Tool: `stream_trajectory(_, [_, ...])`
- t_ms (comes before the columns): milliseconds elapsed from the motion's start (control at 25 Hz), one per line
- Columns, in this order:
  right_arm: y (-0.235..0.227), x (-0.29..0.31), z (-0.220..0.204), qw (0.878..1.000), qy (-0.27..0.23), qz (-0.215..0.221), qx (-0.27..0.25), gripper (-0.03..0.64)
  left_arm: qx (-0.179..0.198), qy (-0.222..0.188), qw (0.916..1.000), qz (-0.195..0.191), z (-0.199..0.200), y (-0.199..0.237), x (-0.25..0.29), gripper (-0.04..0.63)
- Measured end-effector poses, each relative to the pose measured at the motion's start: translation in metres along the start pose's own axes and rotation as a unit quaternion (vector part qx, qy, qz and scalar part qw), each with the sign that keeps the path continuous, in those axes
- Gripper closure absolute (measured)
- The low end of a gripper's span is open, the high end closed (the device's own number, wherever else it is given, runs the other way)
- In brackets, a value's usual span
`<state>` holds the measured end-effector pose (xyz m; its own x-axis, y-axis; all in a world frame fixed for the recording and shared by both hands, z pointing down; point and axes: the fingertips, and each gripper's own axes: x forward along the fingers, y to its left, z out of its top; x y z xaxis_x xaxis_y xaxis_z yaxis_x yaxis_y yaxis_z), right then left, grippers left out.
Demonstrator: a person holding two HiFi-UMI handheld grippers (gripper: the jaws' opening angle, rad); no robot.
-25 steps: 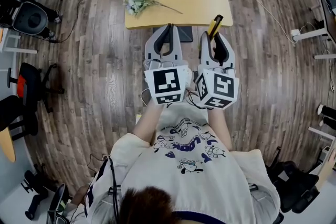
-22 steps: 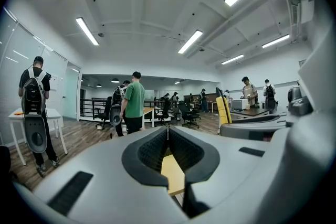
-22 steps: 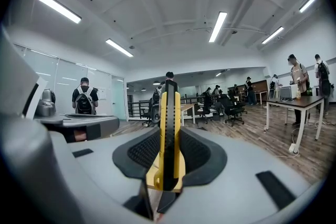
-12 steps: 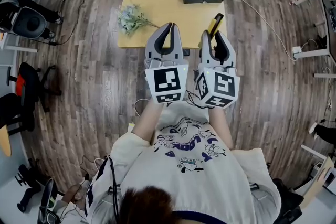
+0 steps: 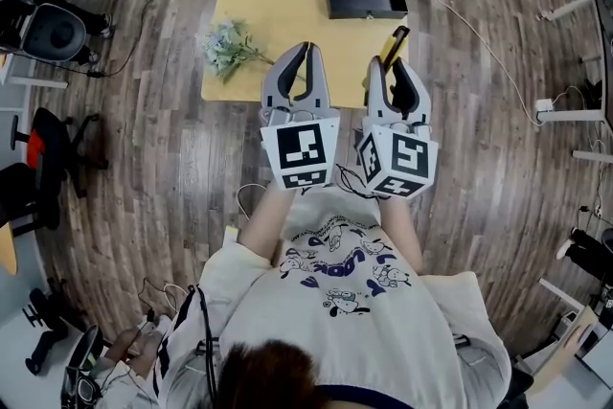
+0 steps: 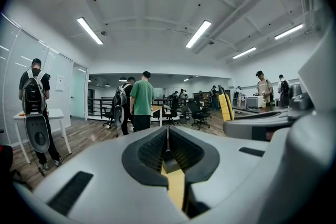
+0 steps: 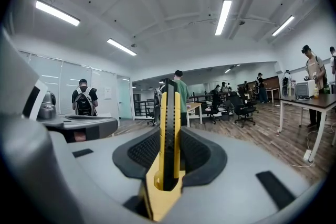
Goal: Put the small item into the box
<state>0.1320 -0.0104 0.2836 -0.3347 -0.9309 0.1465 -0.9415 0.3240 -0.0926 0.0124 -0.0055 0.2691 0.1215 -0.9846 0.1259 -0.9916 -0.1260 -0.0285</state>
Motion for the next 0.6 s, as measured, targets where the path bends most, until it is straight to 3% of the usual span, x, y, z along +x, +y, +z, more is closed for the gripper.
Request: stream_trajectory(600, [-0.027,0.078,-0.012,1.0,0.03,-0.003,0.0,0.486,-0.006,0.021,0.9998,-0.005,-0.011,0.012,0.08,0.574])
